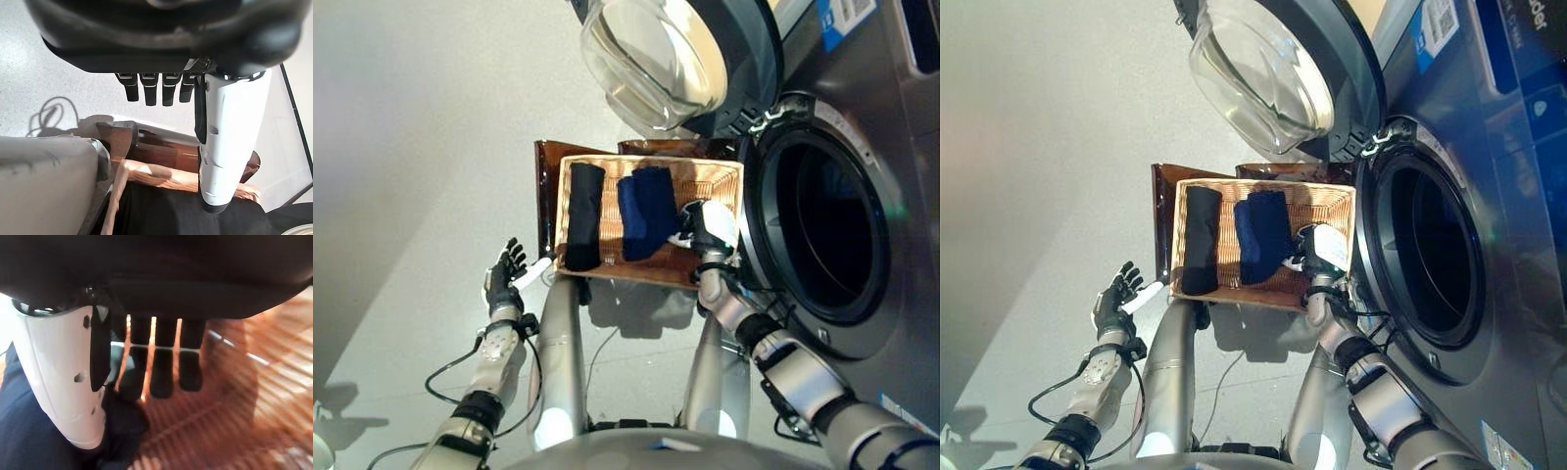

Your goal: Pick up the clothes and place them into the washing machine

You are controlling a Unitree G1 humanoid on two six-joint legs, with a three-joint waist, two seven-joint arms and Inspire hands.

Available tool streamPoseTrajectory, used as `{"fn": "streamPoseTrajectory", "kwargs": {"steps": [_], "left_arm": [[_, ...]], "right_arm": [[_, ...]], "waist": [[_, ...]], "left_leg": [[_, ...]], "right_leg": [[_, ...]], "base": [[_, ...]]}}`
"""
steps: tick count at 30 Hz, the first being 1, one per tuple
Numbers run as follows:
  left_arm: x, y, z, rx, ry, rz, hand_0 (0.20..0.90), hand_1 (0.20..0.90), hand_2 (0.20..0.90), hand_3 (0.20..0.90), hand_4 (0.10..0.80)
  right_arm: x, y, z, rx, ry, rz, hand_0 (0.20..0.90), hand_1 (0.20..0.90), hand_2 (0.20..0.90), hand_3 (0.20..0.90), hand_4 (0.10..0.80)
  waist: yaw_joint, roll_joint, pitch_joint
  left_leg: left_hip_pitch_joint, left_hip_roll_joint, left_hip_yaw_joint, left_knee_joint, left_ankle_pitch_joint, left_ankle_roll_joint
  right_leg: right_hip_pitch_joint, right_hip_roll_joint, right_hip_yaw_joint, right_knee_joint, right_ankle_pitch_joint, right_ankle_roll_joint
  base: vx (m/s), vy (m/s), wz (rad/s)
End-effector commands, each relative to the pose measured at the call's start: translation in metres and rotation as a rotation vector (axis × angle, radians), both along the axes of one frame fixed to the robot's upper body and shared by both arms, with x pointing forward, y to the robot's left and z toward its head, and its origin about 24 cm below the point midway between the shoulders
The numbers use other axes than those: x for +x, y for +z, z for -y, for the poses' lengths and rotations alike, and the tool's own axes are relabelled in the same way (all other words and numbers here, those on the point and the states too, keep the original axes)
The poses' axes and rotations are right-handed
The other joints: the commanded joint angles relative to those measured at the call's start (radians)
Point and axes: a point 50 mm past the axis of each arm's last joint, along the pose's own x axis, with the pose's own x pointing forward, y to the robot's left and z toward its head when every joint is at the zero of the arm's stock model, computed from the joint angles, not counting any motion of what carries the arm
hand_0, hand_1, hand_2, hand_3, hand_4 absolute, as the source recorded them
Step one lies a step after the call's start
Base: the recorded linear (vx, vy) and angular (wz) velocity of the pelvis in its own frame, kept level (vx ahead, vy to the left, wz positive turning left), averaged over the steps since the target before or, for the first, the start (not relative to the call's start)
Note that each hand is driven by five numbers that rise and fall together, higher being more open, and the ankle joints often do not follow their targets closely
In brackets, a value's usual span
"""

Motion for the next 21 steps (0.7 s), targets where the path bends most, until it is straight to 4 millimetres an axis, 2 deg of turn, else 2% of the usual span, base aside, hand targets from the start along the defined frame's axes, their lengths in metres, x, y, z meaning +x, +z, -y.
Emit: {"fn": "streamPoseTrajectory", "kwargs": {"steps": [1, 6, 7, 8, 9, 10, 11, 12, 21], "left_arm": [[-0.010, 0.013, -0.032, 0.076, 0.088, 0.081, 0.900, 0.900, 0.900, 0.900, 0.800], [-0.012, 0.013, -0.032, 0.077, 0.086, 0.085, 0.900, 0.900, 0.900, 0.900, 0.800], [-0.013, 0.013, -0.033, 0.077, 0.086, 0.084, 0.900, 0.900, 0.900, 0.900, 0.800], [-0.012, 0.014, -0.033, 0.077, 0.086, 0.086, 0.900, 0.900, 0.900, 0.900, 0.800], [-0.013, 0.013, -0.033, 0.078, 0.087, 0.085, 0.900, 0.900, 0.900, 0.900, 0.800], [-0.012, 0.014, -0.034, 0.079, 0.088, 0.085, 0.900, 0.900, 0.900, 0.900, 0.800], [-0.012, 0.014, -0.034, 0.078, 0.088, 0.085, 0.900, 0.900, 0.900, 0.900, 0.800], [-0.013, 0.013, -0.034, 0.077, 0.089, 0.083, 0.900, 0.900, 0.900, 0.900, 0.800], [-0.012, 0.012, -0.034, 0.066, 0.099, 0.076, 0.900, 0.900, 0.900, 0.900, 0.800]], "right_arm": [[0.007, 0.023, 0.010, 0.046, -0.041, 0.155, 0.200, 0.200, 0.200, 0.200, 0.300], [0.002, 0.017, 0.019, 0.052, -0.081, 0.133, 0.200, 0.200, 0.200, 0.200, 0.300], [0.000, 0.014, 0.021, 0.054, -0.093, 0.124, 0.200, 0.200, 0.200, 0.200, 0.300], [0.001, 0.015, 0.021, 0.054, -0.093, 0.127, 0.200, 0.200, 0.200, 0.200, 0.300], [0.000, 0.013, 0.022, 0.057, -0.098, 0.120, 0.211, 0.211, 0.211, 0.211, 0.308], [0.001, 0.014, 0.022, 0.061, -0.100, 0.123, 0.782, 0.782, 0.782, 0.782, 0.716], [0.001, 0.014, 0.021, 0.065, -0.100, 0.118, 0.900, 0.900, 0.900, 0.900, 0.800], [0.001, 0.013, 0.021, 0.066, -0.098, 0.113, 0.900, 0.900, 0.900, 0.900, 0.800], [0.004, 0.014, 0.014, 0.124, -0.068, 0.085, 0.900, 0.900, 0.900, 0.900, 0.800]], "waist": [[-0.005, -0.008, -0.036], [-0.007, -0.007, -0.038], [-0.007, -0.007, -0.038], [-0.008, -0.008, -0.037], [-0.007, -0.007, -0.039], [-0.008, -0.007, -0.038], [-0.008, -0.007, -0.038], [-0.006, -0.006, -0.039], [-0.005, -0.012, -0.044]], "left_leg": [[0.021, 0.045, -0.040, 0.082, -0.099, -0.048], [0.022, 0.048, -0.040, 0.080, -0.097, -0.048], [0.029, 0.051, -0.046, 0.099, -0.135, -0.058], [0.021, 0.047, -0.041, 0.078, -0.095, -0.049], [0.029, 0.052, -0.046, 0.097, -0.135, -0.058], [0.020, 0.048, -0.041, 0.078, -0.095, -0.049], [0.017, 0.048, -0.043, 0.079, -0.095, -0.049], [0.024, 0.051, -0.049, 0.101, -0.135, -0.058], [0.025, 0.050, -0.047, 0.101, -0.134, -0.057]], "right_leg": [[-0.005, -0.040, 0.057, -0.214, 0.275, -0.007], [-0.005, -0.039, 0.055, -0.216, 0.278, -0.006], [0.000, -0.037, 0.058, -0.192, 0.239, 0.001], [-0.006, -0.038, 0.056, -0.217, 0.279, -0.006], [0.001, -0.036, 0.059, -0.194, 0.240, 0.002], [-0.006, -0.037, 0.056, -0.220, 0.280, -0.005], [-0.007, -0.036, 0.055, -0.220, 0.279, -0.005], [-0.002, -0.034, 0.058, -0.194, 0.240, 0.001], [0.001, -0.034, 0.057, -0.195, 0.241, 0.000]], "base": [[0.000, 0.000, 0.00], [0.015, -0.004, 0.00], [0.000, 0.000, 0.00], [0.079, -0.018, -0.01], [-0.099, 0.010, -0.02], [0.000, 0.000, 0.00], [0.000, 0.000, 0.00], [0.082, -0.021, -0.01], [0.010, -0.004, 0.01]]}}
